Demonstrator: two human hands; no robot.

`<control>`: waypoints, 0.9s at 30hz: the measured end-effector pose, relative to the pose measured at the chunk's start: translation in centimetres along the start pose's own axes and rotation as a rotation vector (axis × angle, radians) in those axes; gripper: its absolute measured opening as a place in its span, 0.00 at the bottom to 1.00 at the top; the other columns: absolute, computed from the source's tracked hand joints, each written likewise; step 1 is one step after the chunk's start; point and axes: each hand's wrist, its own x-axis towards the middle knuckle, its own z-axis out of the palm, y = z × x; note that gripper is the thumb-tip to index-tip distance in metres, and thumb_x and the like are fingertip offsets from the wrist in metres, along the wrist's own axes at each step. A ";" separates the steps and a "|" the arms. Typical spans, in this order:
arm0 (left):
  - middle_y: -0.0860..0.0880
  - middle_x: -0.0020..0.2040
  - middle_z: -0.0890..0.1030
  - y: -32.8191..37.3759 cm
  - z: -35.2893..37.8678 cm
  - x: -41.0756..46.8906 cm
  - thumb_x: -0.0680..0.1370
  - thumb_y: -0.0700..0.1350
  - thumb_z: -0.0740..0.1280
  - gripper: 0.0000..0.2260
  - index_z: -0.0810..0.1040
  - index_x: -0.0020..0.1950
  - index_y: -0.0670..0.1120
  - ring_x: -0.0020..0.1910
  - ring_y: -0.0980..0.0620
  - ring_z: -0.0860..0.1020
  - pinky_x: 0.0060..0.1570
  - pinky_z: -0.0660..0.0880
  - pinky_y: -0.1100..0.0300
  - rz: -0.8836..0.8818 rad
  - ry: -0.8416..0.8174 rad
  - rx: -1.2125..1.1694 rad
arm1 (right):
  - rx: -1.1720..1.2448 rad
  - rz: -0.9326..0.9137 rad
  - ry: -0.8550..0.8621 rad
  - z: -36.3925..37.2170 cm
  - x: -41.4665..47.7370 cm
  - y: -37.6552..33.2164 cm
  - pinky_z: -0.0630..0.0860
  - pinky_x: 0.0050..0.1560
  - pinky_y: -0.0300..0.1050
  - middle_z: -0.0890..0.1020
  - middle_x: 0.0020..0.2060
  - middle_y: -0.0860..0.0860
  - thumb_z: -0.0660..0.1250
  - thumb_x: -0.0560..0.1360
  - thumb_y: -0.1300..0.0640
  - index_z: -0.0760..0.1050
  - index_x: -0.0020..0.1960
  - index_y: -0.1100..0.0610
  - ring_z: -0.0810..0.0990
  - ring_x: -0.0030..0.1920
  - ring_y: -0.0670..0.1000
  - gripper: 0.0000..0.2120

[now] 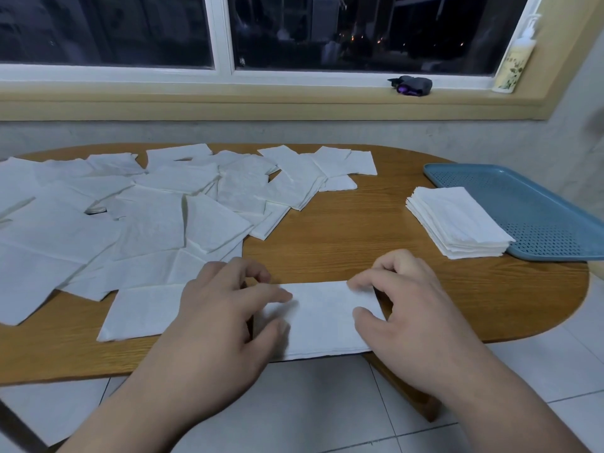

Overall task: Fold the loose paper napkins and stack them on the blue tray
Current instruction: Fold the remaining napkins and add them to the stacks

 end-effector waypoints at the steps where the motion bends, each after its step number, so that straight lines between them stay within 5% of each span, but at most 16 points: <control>1: 0.68 0.53 0.71 0.0 0.0 0.0 0.73 0.61 0.61 0.12 0.79 0.53 0.64 0.57 0.61 0.68 0.55 0.65 0.58 0.027 -0.024 0.021 | -0.003 -0.010 -0.008 0.1 0.0 0.0 0.66 0.61 0.36 0.68 0.51 0.34 0.66 0.74 0.49 0.78 0.56 0.42 0.65 0.58 0.38 0.11; 15: 0.67 0.48 0.74 -0.6 0.2 0.1 0.73 0.61 0.61 0.11 0.81 0.50 0.63 0.51 0.61 0.71 0.52 0.66 0.60 0.081 -0.022 0.065 | -0.047 -0.053 -0.032 0.7 0.3 0.4 0.61 0.63 0.35 0.71 0.50 0.32 0.65 0.76 0.51 0.79 0.55 0.42 0.61 0.61 0.33 0.10; 21: 0.69 0.51 0.73 -0.9 -0.3 0.4 0.72 0.65 0.56 0.17 0.81 0.51 0.64 0.57 0.64 0.67 0.57 0.61 0.63 0.037 -0.039 -0.025 | 0.079 -0.006 0.014 -0.1 1.2 0.3 0.66 0.52 0.31 0.75 0.51 0.32 0.68 0.74 0.56 0.80 0.46 0.42 0.71 0.57 0.38 0.09; 27: 0.67 0.50 0.75 -1.8 -2.3 1.2 0.72 0.64 0.54 0.18 0.81 0.49 0.62 0.57 0.62 0.68 0.59 0.62 0.60 -0.033 0.076 -0.064 | 0.071 -0.001 -0.039 -1.0 8.1 -3.8 0.65 0.45 0.29 0.75 0.50 0.34 0.67 0.77 0.50 0.79 0.50 0.40 0.72 0.53 0.36 0.06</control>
